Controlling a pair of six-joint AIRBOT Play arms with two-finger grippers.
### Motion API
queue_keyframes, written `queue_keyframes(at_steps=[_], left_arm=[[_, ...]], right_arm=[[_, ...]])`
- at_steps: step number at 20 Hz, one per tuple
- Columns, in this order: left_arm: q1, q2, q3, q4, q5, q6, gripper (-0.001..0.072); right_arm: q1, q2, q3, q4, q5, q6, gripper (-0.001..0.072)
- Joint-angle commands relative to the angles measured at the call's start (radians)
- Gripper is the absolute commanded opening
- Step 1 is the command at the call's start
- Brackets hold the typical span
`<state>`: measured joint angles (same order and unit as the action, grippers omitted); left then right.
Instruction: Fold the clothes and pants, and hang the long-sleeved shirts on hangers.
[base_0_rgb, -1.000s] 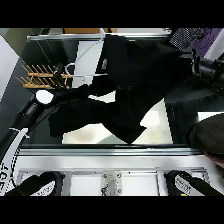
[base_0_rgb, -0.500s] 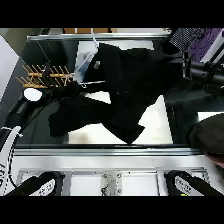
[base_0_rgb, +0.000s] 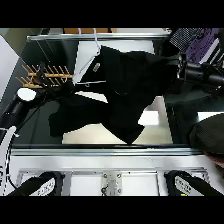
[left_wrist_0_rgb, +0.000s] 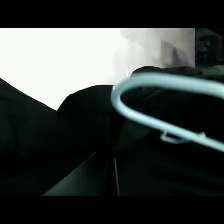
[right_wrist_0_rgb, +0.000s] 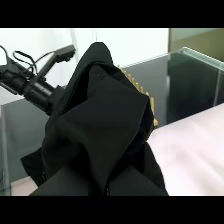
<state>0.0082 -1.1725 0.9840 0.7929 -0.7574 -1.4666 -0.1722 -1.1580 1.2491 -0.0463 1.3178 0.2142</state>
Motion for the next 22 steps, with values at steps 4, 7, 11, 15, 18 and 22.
queue_keyframes(at_steps=[4,7,11,15,18,22], left_arm=[[0.008,0.074,0.002,0.053,0.006,0.020,0.0014],[0.008,0.068,0.045,0.155,-0.025,-0.030,0.0014],[0.008,0.001,0.158,0.209,-0.066,-0.036,0.0015],[0.008,-0.066,0.268,0.359,-0.142,-0.098,0.0014],[0.008,-0.111,0.303,0.394,-0.199,-0.105,0.0015],[0.008,-0.158,0.302,0.395,-0.240,-0.106,0.0015]], right_arm=[[-0.001,0.000,0.001,-0.035,-0.060,-0.034,0.0010],[-0.001,0.000,0.001,-0.053,-0.017,-0.035,0.0010],[-0.001,0.000,0.001,-0.052,0.069,-0.050,0.0010],[-0.001,0.000,0.001,-0.048,0.088,-0.050,0.0010],[-0.001,0.000,0.002,-0.021,0.097,-0.070,0.0010],[-0.001,0.009,0.002,0.025,0.097,-0.076,0.0010]])
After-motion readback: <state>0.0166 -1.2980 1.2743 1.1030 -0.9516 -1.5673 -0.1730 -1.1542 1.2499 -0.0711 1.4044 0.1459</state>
